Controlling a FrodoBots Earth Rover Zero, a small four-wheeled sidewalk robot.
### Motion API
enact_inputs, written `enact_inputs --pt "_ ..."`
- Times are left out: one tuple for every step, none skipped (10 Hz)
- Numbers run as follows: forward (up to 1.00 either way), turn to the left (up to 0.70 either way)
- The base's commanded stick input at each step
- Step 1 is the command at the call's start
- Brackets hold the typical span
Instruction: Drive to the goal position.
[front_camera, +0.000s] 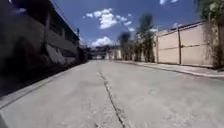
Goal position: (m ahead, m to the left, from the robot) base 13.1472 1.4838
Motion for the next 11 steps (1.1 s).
enact_inputs --pt "1.00 0.00" --pt "1.00 0.00" --pt "1.00 0.00" --pt "1.00 0.00" --pt "1.00 0.00" --pt "1.00 0.00" --pt "1.00 0.00" --pt "1.00 0.00" --pt "1.00 0.00" --pt "1.00 0.00" --pt "1.00 0.00"
